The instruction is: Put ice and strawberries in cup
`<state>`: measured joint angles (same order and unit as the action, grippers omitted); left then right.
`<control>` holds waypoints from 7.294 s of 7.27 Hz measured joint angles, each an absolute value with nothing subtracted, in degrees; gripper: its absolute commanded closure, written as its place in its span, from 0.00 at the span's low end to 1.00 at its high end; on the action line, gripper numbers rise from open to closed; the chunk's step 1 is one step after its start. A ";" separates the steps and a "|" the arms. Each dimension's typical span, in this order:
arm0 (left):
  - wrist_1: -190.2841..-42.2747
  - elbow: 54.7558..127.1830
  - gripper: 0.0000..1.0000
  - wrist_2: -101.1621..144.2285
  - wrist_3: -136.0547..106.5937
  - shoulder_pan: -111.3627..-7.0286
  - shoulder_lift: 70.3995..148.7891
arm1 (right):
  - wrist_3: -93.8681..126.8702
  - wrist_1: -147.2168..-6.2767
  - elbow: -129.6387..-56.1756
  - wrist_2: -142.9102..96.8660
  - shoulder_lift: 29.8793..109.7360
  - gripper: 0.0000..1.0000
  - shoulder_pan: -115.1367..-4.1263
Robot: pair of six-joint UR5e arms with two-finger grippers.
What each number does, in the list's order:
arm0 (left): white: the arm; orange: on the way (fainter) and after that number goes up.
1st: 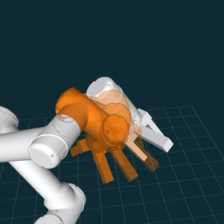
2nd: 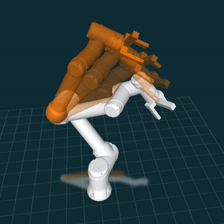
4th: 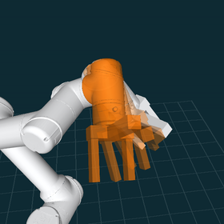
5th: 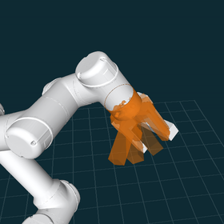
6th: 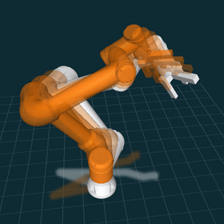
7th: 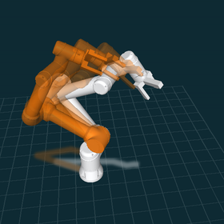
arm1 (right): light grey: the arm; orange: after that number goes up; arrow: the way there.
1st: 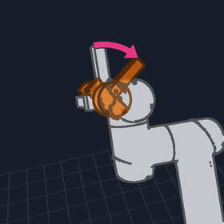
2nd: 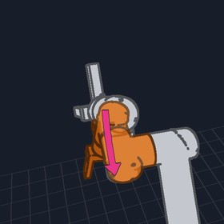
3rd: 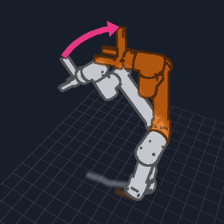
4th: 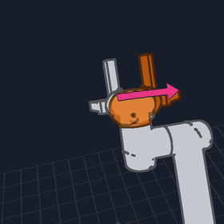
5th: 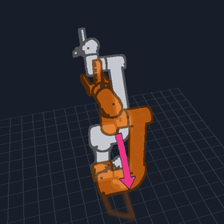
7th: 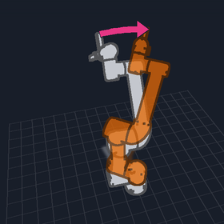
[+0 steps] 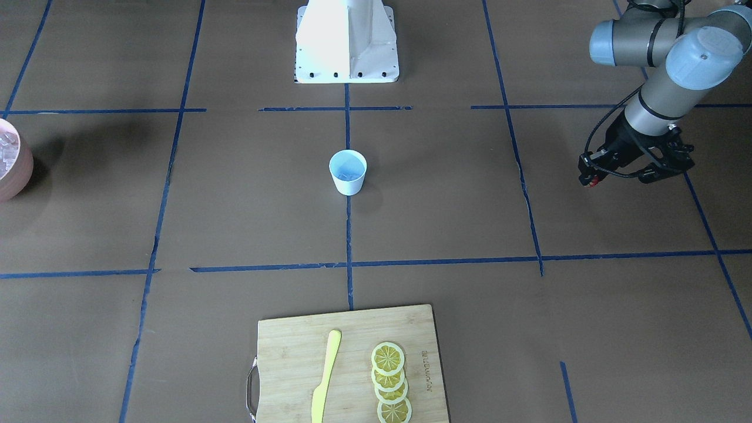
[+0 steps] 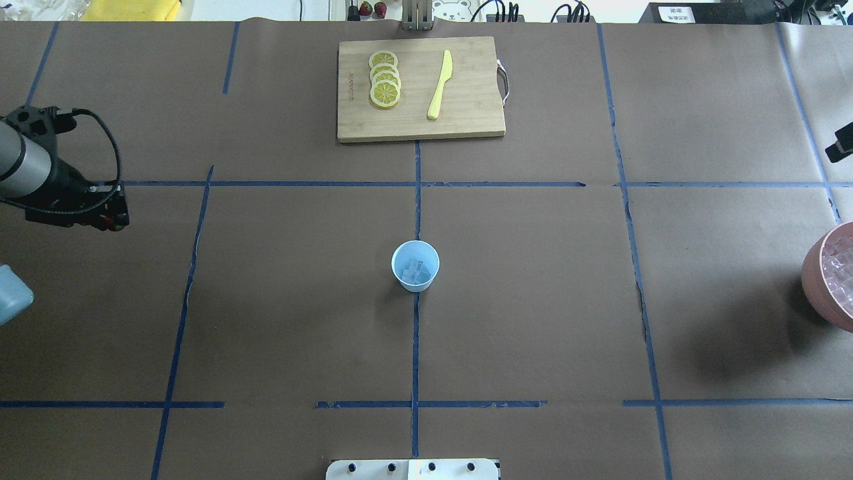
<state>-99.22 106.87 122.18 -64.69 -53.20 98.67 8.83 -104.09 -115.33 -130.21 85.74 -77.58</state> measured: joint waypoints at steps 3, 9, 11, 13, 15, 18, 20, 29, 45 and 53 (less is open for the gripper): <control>-87.93 107.29 1.00 120.20 -76.67 -46.64 114.31 | 1.78 -94.65 -106.37 -132.90 90.88 0.00 -85.04; -87.25 101.13 1.00 115.36 -91.53 -32.86 131.10 | -7.55 -84.50 -94.59 -135.55 96.35 0.00 -92.76; -87.73 94.95 1.00 114.36 -92.71 -30.74 137.16 | -7.54 -84.35 -94.15 -135.38 96.57 0.00 -92.81; -87.87 92.97 0.97 114.20 -92.81 -30.20 138.54 | -7.48 -84.30 -94.11 -135.43 96.66 0.00 -92.81; -87.91 92.60 0.04 114.23 -92.72 -30.02 138.67 | -7.49 -84.29 -94.05 -135.44 96.68 0.00 -92.81; -90.24 92.41 0.00 113.76 -92.41 -29.98 138.27 | -7.63 -84.29 -93.95 -135.46 96.75 0.00 -92.81; -90.81 92.36 0.00 113.46 -92.31 -29.97 138.19 | -7.61 -84.26 -94.17 -135.46 96.77 0.00 -92.81; -72.67 108.92 0.00 118.87 -59.15 -45.87 122.89 | -4.41 -85.14 -94.46 -136.54 96.08 0.00 -92.81; -85.81 93.85 0.00 135.95 -1.54 -89.51 90.00 | -3.48 -84.46 -94.13 -137.64 96.05 0.00 -92.81; -90.60 90.71 0.00 135.75 4.47 -92.49 89.13 | -3.48 -84.46 -94.18 -137.64 95.92 0.00 -92.81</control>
